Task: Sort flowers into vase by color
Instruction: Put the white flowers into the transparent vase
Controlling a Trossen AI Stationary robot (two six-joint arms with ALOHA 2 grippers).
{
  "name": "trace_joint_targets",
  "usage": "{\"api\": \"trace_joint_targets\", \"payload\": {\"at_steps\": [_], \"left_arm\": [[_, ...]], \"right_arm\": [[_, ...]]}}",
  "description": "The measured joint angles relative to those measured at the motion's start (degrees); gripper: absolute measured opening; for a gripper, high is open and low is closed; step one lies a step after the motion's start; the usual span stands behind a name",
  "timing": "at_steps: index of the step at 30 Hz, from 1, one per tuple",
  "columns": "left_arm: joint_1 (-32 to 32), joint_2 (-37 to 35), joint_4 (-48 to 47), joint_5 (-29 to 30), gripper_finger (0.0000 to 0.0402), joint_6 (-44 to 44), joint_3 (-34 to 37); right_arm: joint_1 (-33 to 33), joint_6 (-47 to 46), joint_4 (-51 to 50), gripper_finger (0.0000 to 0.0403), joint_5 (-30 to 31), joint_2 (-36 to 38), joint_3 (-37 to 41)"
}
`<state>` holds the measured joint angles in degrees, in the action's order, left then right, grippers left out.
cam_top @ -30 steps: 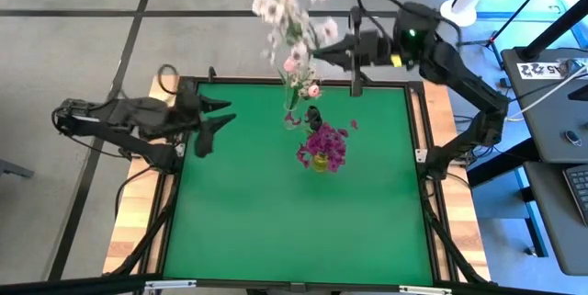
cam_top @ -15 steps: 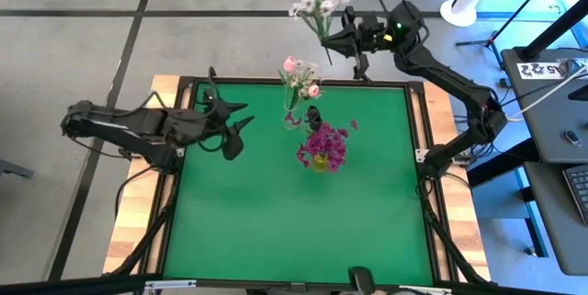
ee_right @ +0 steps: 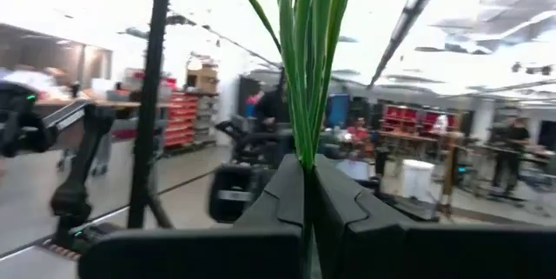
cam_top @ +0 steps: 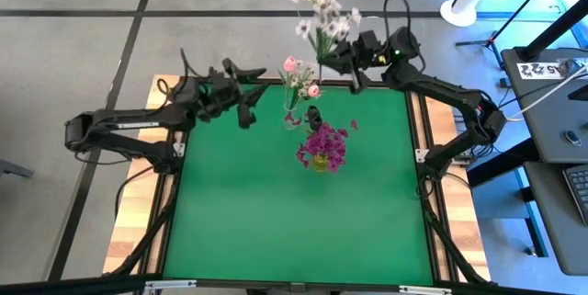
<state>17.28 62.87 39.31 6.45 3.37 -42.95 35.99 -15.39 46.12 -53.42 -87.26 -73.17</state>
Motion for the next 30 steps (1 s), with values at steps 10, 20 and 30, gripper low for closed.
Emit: {"api": "trace_joint_targets", "payload": {"at_steps": [10, 20, 30], "left_arm": [[1.37, 16.75, 4.22, -11.24, 0.0172, -2.98, -15.82], [0.63, 22.31, -2.05, -11.33, 0.0172, -0.69, -26.56], [0.31, 22.32, -3.38, -9.74, 0.0141, -1.59, -27.03]], "right_arm": [[-4.85, 5.17, -4.78, 0.0002, 4.39, -0.02, 0.00], [-4.90, 5.25, -9.83, 0.0002, 4.16, -0.02, 0.00], [-4.90, 6.26, -13.87, 0.0002, 4.03, -0.02, 0.00]]}}
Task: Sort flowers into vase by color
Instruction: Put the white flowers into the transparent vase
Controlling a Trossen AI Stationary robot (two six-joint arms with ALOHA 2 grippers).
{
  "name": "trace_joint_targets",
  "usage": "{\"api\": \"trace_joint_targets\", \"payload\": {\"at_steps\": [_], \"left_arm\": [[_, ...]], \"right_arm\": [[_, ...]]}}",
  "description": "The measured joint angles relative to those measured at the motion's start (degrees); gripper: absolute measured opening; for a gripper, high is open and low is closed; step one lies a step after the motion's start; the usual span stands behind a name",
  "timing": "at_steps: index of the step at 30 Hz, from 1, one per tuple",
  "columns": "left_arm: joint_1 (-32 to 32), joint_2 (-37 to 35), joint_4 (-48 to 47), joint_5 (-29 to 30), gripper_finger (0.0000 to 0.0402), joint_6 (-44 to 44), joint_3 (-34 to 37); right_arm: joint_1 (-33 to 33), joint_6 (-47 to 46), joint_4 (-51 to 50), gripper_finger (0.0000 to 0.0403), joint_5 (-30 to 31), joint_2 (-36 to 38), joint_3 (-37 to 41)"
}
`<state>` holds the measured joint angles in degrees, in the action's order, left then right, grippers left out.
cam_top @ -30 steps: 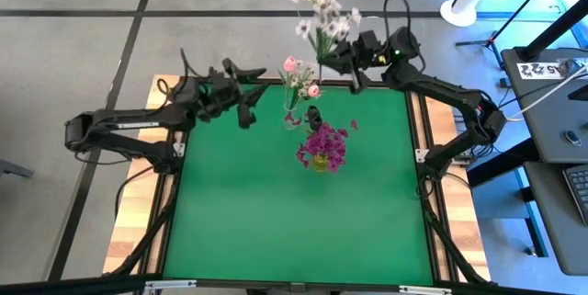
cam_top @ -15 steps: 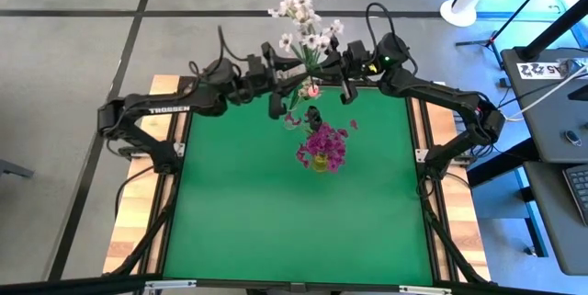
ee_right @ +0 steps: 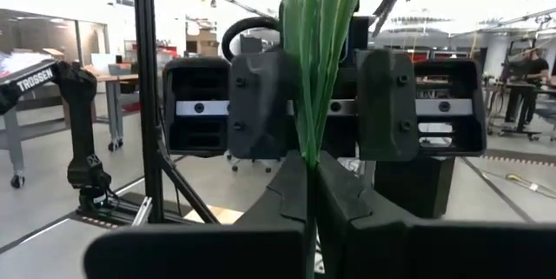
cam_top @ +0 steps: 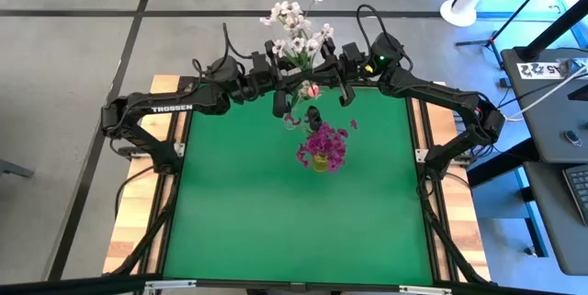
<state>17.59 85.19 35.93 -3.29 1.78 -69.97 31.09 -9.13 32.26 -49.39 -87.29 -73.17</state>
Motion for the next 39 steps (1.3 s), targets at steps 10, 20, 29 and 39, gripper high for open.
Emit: {"api": "trace_joint_targets", "payload": {"at_steps": [10, 20, 29, 39], "left_arm": [[-0.02, 0.00, -1.73, 3.13, 0.0009, -0.15, 0.00], [0.02, -2.53, -6.04, 3.95, 0.0002, 0.30, 0.02], [0.11, -9.97, -19.93, 8.61, 0.0001, 3.80, 0.02], [1.65, -11.78, -17.25, 5.31, 0.0000, 6.28, 8.87]], "right_arm": [[0.05, 0.27, -2.15, 0.0034, 1.29, -0.02, -0.02], [1.02, 0.07, -2.52, 0.0177, 0.58, 1.93, -0.02], [7.34, -0.04, -7.72, 0.0264, -0.17, 8.22, -0.02], [12.64, 2.29, -19.76, 0.0242, -6.41, 12.25, -0.07]]}}
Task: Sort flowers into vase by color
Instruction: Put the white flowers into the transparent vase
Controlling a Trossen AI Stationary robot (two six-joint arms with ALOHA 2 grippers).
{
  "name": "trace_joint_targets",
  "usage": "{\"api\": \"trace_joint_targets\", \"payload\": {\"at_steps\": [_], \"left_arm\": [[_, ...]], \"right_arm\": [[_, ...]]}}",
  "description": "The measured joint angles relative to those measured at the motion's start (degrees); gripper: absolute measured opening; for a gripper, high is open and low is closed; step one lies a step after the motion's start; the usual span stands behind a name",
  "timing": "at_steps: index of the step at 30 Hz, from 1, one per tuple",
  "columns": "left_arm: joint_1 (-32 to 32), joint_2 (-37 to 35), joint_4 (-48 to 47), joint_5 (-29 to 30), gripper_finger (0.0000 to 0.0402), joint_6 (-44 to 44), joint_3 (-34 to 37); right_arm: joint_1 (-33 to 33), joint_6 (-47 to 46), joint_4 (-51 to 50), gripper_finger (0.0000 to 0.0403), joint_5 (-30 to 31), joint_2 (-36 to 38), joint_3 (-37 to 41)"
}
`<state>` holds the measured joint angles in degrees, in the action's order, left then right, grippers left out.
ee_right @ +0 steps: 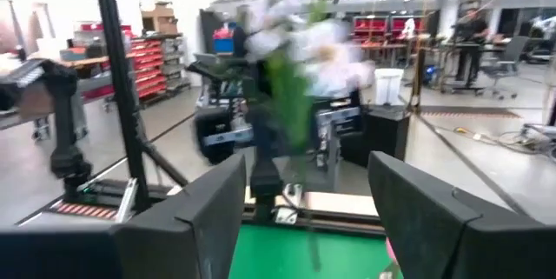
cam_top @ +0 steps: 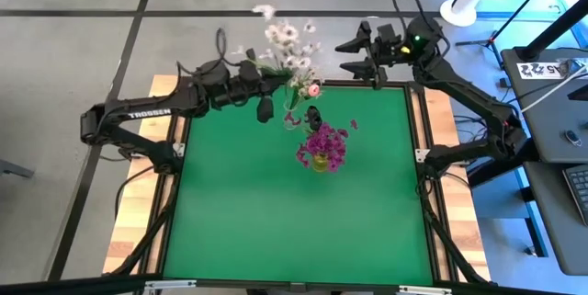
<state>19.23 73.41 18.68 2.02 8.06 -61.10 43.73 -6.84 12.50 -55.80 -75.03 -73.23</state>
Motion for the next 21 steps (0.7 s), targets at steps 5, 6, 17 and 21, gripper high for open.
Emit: {"api": "trace_joint_targets", "payload": {"at_steps": [5, 6, 17, 21], "left_arm": [[3.24, -2.08, 20.12, -0.21, 0.0000, -3.43, 13.89], [3.92, -1.77, 22.65, -0.38, 0.0000, -4.45, 15.98], [8.32, 10.62, 39.61, -7.12, 0.0000, -8.16, 20.44], [8.93, 13.16, 39.77, -7.65, 0.0000, -9.32, 20.46]], "right_arm": [[1.07, 2.60, -2.19, 0.0223, -1.82, 1.08, 0.65], [1.07, 2.83, -2.19, 0.0220, -1.82, 1.12, 1.08], [0.92, 7.05, 3.53, 0.0209, 0.81, 1.08, 9.44], [1.40, 5.58, 7.34, 0.0209, 0.77, 1.07, 12.06]]}}
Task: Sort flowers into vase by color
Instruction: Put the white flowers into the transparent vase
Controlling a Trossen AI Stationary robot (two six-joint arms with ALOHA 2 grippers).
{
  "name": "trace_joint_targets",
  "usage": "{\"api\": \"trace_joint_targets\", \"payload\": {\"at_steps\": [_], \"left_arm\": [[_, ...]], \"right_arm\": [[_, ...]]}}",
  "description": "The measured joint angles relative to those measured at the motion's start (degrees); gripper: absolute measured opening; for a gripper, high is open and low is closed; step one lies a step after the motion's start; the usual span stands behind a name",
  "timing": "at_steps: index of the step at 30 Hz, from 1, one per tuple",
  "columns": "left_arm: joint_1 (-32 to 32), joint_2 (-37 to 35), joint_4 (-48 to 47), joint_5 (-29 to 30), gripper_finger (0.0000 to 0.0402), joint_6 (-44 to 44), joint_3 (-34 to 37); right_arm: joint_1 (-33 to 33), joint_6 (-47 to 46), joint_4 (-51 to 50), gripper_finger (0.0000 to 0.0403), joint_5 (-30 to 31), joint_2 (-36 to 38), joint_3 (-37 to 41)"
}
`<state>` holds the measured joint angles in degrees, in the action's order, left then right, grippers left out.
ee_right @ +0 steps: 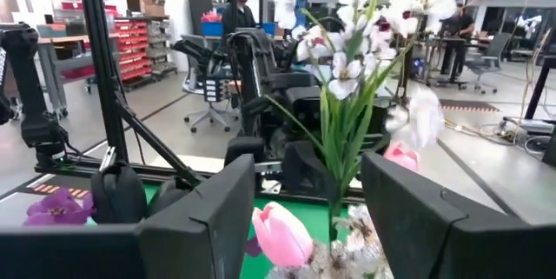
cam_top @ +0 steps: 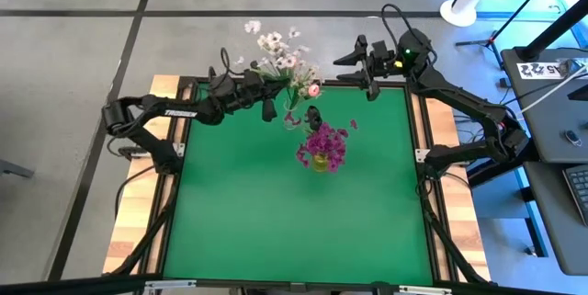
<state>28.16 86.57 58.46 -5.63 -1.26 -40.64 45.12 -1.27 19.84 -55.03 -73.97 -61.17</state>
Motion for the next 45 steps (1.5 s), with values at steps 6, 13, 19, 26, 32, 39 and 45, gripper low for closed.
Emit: {"api": "trace_joint_targets", "payload": {"at_steps": [6, 13, 19, 26, 32, 39, 45], "left_arm": [[-0.04, 2.30, -0.13, -0.09, 0.0000, 0.28, -0.01], [-0.04, 3.39, -5.35, 0.09, 0.0000, 0.31, -0.02], [-0.04, 3.47, -10.82, 0.12, 0.0000, 0.33, -0.02], [-0.04, 3.47, -17.40, 0.26, 0.0000, 0.38, -0.02], [-0.04, 3.43, -22.91, 0.26, 0.0005, 0.33, -0.04], [-0.27, 3.43, -25.47, 0.24, 0.0047, 1.54, -0.04], [-1.47, 3.28, -28.11, 0.28, 0.0100, 2.15, -0.04]], "right_arm": [[0.31, 0.07, -0.61, 0.0209, -0.05, -0.01, 0.97], [0.28, 0.08, -0.77, 0.0209, -0.64, -0.01, 0.99], [0.26, 0.10, -0.77, 0.0209, -1.15, -0.01, 0.99], [0.28, 0.25, -1.94, 0.0209, -1.14, -0.01, 0.97], [0.28, 0.27, -2.87, 0.0209, -1.15, -0.01, 0.96], [0.26, 0.10, -2.94, 0.0209, -1.18, -0.01, 0.96], [0.24, -0.22, -3.40, 0.0209, -2.05, -0.01, 0.96]]}}
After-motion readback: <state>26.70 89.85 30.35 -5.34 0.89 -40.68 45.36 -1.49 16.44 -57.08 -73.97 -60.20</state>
